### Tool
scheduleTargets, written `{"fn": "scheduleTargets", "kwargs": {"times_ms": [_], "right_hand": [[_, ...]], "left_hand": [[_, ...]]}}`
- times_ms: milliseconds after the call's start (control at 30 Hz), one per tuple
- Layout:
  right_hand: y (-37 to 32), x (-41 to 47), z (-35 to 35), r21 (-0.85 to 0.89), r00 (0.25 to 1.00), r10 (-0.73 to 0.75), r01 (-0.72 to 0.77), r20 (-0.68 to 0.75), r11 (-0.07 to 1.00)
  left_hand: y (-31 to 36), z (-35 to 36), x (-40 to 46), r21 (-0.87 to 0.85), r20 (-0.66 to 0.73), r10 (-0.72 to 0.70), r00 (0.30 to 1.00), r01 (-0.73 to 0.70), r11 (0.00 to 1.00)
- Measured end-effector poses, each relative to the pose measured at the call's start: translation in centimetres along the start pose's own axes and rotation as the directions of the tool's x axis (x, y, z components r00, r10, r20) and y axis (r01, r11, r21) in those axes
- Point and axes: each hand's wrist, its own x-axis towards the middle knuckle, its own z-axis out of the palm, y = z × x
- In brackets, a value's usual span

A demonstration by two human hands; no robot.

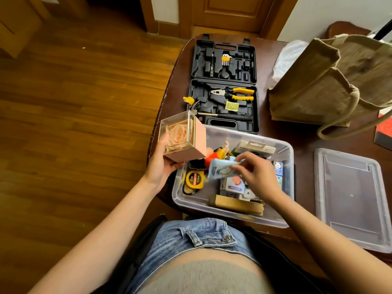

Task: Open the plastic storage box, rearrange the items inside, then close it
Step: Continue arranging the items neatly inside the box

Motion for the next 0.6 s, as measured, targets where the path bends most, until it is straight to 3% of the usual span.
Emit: {"fn": "scheduleTargets", "kwargs": {"times_ms": [100,167,200,267,367,400,467,600], "right_hand": [[0.8,0.7,-0.7,0.055,0.949,0.249,-0.243,-0.194,0.969],[0.1,0.7,-0.3,0.000,0.962,0.174,-0.178,-0.211,0.984],[-0.7,0.6,0.1,-0.033,0.987,0.085,-0.091,-0.137,0.995],[-2.5,0.6,1.6,-0.078,0.983,-0.057,0.071,0.174,0.994],[-3.9,1.7,5.0,-0.210,0.789,-0.014,0.181,0.614,0.961],[-4.1,2.2,6.4,-0.285,0.733,0.049,0.201,0.679,0.937],[-4.2,2.9,8.8,-0.422,0.692,0.151,0.240,0.706,0.875],[-4.8,3.6,12.4,-0.597,0.745,0.124,0.412,0.656,0.688]], "left_hand": [[-0.1,-0.1,-0.1,0.008,0.008,0.005,1.000,-0.005,1.000],[-0.2,-0.1,-0.1,0.023,0.007,0.010,1.000,-0.010,1.000],[-0.3,-0.1,-0.1,0.026,0.005,0.013,1.000,-0.013,1.000],[-0.4,-0.1,-0.1,0.032,0.002,0.020,1.000,-0.020,0.999],[-0.4,0.1,-0.2,0.032,-0.003,0.026,1.000,-0.025,0.999],[-0.4,0.2,-0.2,0.037,-0.005,0.025,1.000,-0.025,0.999],[-0.4,0.4,-0.3,0.053,-0.010,0.023,1.000,-0.022,0.998],[-0.2,0.7,-0.5,0.073,-0.026,0.025,0.999,-0.023,0.997]]}}
